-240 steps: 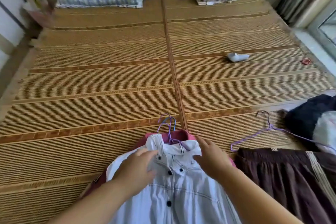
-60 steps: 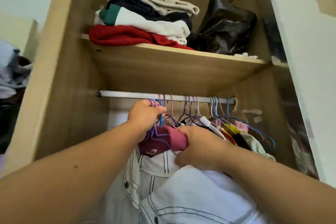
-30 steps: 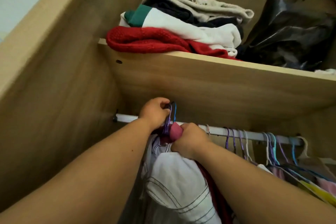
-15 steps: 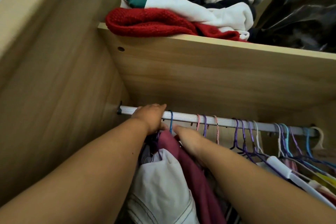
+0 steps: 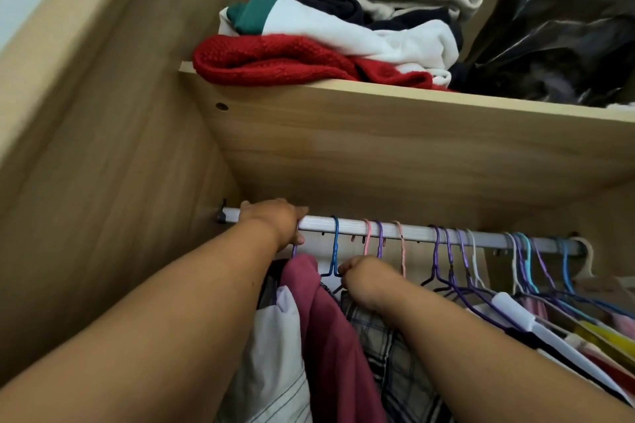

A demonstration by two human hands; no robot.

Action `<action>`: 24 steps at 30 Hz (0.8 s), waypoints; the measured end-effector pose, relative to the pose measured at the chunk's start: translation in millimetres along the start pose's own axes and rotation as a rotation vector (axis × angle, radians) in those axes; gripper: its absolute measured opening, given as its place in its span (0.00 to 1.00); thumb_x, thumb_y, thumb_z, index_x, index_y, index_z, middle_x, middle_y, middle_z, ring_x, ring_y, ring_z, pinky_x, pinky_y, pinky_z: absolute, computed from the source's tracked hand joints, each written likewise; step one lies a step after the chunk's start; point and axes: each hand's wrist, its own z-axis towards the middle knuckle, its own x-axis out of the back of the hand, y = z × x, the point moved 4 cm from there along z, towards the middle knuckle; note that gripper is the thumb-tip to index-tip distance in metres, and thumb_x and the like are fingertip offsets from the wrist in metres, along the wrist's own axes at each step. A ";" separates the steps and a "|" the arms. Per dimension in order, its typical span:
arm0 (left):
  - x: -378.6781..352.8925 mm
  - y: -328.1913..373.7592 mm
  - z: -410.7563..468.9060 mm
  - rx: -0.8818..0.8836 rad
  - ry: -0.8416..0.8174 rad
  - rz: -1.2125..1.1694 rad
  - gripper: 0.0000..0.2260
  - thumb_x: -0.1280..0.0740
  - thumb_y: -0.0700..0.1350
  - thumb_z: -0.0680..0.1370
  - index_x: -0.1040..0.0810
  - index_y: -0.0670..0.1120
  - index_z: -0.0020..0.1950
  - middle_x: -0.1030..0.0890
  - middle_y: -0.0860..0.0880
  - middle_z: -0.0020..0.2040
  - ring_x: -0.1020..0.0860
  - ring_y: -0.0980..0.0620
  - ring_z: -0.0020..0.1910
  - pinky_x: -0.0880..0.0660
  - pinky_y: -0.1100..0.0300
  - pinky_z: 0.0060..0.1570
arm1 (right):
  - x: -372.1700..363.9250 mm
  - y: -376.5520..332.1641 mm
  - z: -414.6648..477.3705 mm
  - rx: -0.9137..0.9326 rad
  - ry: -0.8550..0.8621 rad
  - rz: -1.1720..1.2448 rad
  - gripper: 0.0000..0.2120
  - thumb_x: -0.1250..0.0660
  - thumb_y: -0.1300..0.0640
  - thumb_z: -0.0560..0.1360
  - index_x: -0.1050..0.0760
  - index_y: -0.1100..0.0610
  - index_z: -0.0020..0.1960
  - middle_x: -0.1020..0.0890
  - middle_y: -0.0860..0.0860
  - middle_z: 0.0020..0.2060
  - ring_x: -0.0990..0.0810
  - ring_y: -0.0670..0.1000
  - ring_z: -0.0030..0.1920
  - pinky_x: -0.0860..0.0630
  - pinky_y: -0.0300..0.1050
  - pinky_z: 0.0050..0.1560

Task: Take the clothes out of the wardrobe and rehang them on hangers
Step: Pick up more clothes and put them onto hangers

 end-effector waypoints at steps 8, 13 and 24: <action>-3.5 11.6 -13.8 -0.140 -0.015 -0.241 0.28 0.42 0.49 0.82 0.54 0.54 0.78 0.52 0.46 0.79 0.54 0.42 0.77 0.50 0.43 0.74 | 20.8 -12.9 -22.2 0.234 0.145 -0.165 0.32 0.39 0.42 0.76 0.46 0.50 0.76 0.37 0.58 0.71 0.33 0.59 0.69 0.33 0.49 0.64; 32.5 24.4 -75.3 -0.111 0.143 -0.206 0.31 0.40 0.57 0.79 0.52 0.57 0.78 0.55 0.50 0.79 0.55 0.46 0.77 0.50 0.38 0.72 | 48.2 -11.6 -61.7 0.395 0.338 -0.346 0.37 0.38 0.39 0.74 0.52 0.46 0.77 0.47 0.53 0.75 0.46 0.56 0.74 0.38 0.56 0.71; 45.3 59.5 -300.7 -0.002 0.290 -0.173 0.33 0.37 0.57 0.75 0.49 0.60 0.76 0.49 0.53 0.78 0.51 0.51 0.76 0.46 0.43 0.73 | 31.4 -8.5 -221.7 0.691 0.431 -0.304 0.38 0.38 0.40 0.67 0.41 0.51 0.73 0.32 0.53 0.70 0.34 0.56 0.71 0.34 0.65 0.64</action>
